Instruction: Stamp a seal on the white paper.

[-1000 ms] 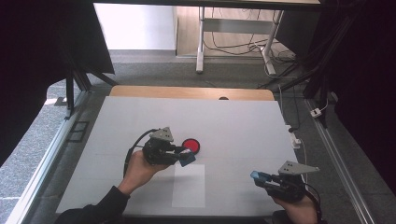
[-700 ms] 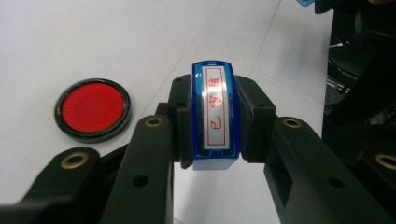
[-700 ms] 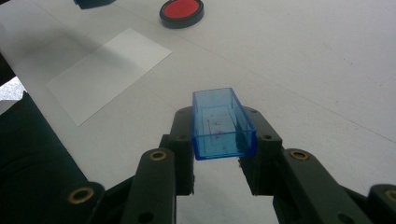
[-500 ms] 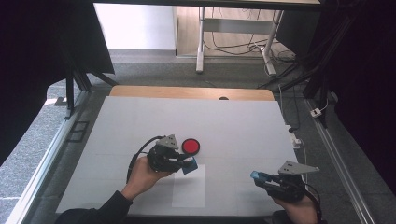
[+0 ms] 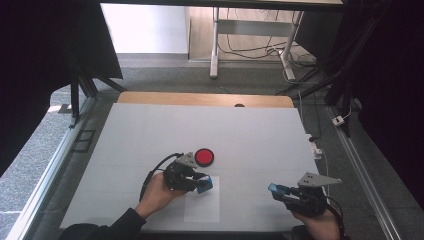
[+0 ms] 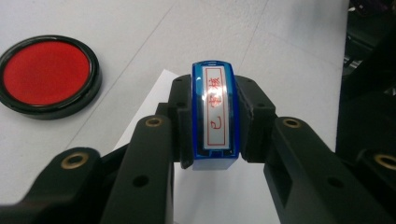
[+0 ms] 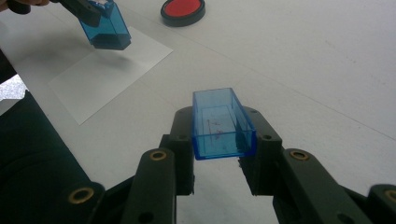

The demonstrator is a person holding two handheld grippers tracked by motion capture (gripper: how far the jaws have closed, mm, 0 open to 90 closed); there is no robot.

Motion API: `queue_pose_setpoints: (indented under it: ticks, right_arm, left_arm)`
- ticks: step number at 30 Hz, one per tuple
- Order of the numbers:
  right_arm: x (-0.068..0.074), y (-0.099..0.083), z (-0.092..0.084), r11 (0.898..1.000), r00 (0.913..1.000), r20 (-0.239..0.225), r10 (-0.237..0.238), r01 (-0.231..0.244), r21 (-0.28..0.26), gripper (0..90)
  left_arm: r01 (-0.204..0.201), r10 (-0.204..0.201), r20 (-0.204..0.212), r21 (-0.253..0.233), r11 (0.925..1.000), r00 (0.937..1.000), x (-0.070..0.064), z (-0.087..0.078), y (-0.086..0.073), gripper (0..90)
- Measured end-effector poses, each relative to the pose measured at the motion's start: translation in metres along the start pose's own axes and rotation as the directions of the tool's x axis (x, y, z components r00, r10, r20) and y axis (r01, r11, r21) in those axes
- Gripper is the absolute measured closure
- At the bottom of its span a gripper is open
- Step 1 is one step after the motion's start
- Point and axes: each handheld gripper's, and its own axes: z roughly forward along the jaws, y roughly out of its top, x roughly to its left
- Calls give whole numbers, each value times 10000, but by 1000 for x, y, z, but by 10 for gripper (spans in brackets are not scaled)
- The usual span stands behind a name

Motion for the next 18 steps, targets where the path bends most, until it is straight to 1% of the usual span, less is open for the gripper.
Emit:
queue_pose_setpoints:
  ticks: [4,7,12,14,15,16,18]
  right_arm:
    - [0,0,0,10000,10000,-32,18,-18,-19,681]
    - [0,0,0,10000,10000,-46,-7,7,-33,681]
    - [0,0,0,10000,10000,-58,1,-2,-43,680]
    - [0,0,0,10000,10000,-63,4,-4,-37,680]
    - [0,0,0,10000,10000,-61,4,-4,-32,680]
    - [0,0,1,10000,10000,-65,1,-2,-30,680]
    - [0,0,1,10000,10000,-55,-3,3,-16,680]
  left_arm:
    - [-2,3,-14,180,9998,10000,-1,6,-3,705]
    - [-78,82,-137,328,9994,9999,-2,10,-4,705]
    - [-137,150,-278,482,9987,9995,-2,12,-5,705]
    - [-109,123,-227,632,9979,9997,-1,14,-6,706]
    - [-85,99,-243,562,9984,9997,-2,15,-6,706]
    - [-92,108,-250,650,9978,9996,-2,15,-6,707]
    - [-108,126,-287,637,9979,9995,-3,15,-6,708]
